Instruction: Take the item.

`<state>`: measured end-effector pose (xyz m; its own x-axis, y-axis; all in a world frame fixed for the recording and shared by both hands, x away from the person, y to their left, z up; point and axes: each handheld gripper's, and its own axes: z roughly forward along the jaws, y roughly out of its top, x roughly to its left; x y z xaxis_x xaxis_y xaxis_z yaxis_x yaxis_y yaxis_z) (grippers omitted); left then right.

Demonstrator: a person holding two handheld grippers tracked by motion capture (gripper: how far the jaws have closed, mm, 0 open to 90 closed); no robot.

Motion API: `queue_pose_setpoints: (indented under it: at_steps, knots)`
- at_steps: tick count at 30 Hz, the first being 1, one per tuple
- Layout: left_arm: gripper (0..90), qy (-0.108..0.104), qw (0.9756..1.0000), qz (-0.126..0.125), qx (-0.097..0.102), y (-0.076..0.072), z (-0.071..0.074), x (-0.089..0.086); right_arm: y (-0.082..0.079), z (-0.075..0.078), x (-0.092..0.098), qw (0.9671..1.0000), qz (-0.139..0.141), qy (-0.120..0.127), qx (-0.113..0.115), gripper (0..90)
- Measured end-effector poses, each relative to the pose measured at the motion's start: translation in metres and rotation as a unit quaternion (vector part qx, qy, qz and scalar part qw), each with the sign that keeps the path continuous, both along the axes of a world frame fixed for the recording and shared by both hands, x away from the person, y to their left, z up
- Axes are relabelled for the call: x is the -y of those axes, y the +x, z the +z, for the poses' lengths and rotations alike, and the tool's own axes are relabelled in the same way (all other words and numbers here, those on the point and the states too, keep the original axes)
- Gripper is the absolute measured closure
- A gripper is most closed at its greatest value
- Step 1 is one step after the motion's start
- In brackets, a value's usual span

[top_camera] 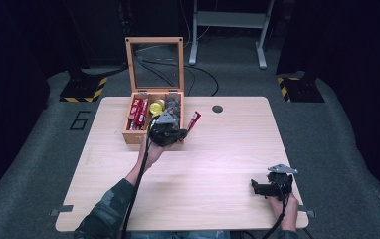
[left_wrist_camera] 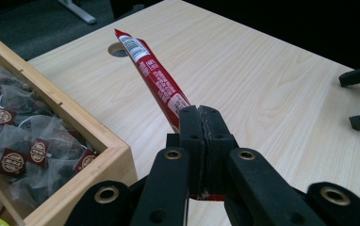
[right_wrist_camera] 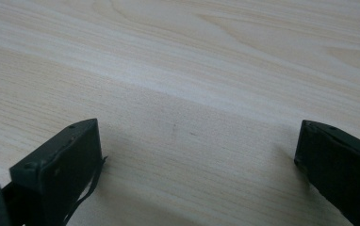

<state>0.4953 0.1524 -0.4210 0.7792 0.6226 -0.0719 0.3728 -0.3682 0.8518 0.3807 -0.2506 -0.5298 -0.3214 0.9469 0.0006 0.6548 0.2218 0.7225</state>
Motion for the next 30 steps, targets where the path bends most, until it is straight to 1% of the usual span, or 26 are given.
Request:
queue_pose_setpoints:
  at_steps: [3, 4, 6, 7, 8, 11, 12, 13, 14, 16, 17, 26, 27, 29, 30]
  knots:
    - [88.5, 0.000, 1.0000, 0.000, -0.004, 0.000, -0.003, 0.001, 0.000, 0.000, 0.000, 1.0000, 0.000, 0.000, 0.000, 0.6]
    - [88.5, 0.003, 1.0000, 0.000, -0.004, 0.001, -0.005, 0.002, 0.000, 0.000, 0.000, 1.0000, 0.000, 0.000, 0.000, 0.6]
    - [88.5, 0.003, 1.0000, -0.003, -0.007, 0.001, -0.008, 0.003, 0.000, 0.000, 0.000, 1.0000, 0.000, 0.000, 0.000, 0.6]
    - [88.5, 0.010, 0.9999, -0.004, -0.009, 0.000, -0.011, 0.005, 0.000, 0.000, 0.000, 1.0000, 0.000, 0.000, 0.000, 0.6]
    - [88.5, 0.010, 0.9999, -0.004, -0.009, 0.000, -0.011, 0.005, 0.000, 0.000, 0.000, 1.0000, 0.000, 0.000, 0.000, 0.6]
    - [88.5, 0.013, 0.9998, -0.007, -0.015, 0.001, -0.018, 0.008, 0.000, 0.000, 0.000, 1.0000, 0.000, 0.000, 0.000, 0.5]
    - [88.5, 0.013, 0.9998, -0.004, -0.014, 0.001, -0.019, 0.009, 0.000, 0.000, 0.000, 1.0000, 0.000, 0.000, 0.000, 0.5]
    - [88.5, 0.014, 0.9997, -0.008, -0.019, 0.001, -0.021, 0.009, 0.000, 0.000, 0.000, 1.0000, 0.000, 0.000, 0.000, 0.6]
    - [88.5, 0.014, 0.9997, -0.006, -0.018, 0.001, -0.023, 0.010, 0.000, 0.000, 0.000, 1.0000, 0.000, 0.000, 0.000, 0.6]
    - [88.5, 0.017, 0.9995, -0.010, -0.024, 0.002, -0.027, 0.011, 0.000, 0.000, 0.000, 1.0000, 0.000, 0.000, 0.000, 0.6]
    - [88.5, 0.018, 0.9995, -0.007, -0.024, 0.002, -0.028, 0.012, 0.000, 0.000, 0.000, 1.0000, 0.000, 0.000, 0.000, 0.6]
    - [88.5, 0.030, 0.9986, -0.012, -0.042, 0.002, -0.046, 0.022, 0.000, 0.000, 0.000, 1.0000, 0.000, 0.000, 0.000, 0.6]
    - [88.5, 0.035, 0.9984, -0.016, -0.041, 0.002, -0.048, 0.023, 0.000, 0.000, 0.000, 1.0000, 0.000, 0.000, 0.000, 0.6]
    - [88.5, 0.035, 0.9983, -0.015, -0.044, 0.001, -0.052, 0.026, 0.000, 0.000, 0.000, 1.0000, 0.000, 0.000, 0.000, 0.7]
    - [88.4, 0.039, 0.9981, -0.018, -0.045, 0.001, -0.053, 0.027, 0.000, 0.000, 0.000, 1.0000, 0.000, 0.000, 0.000, 0.7]
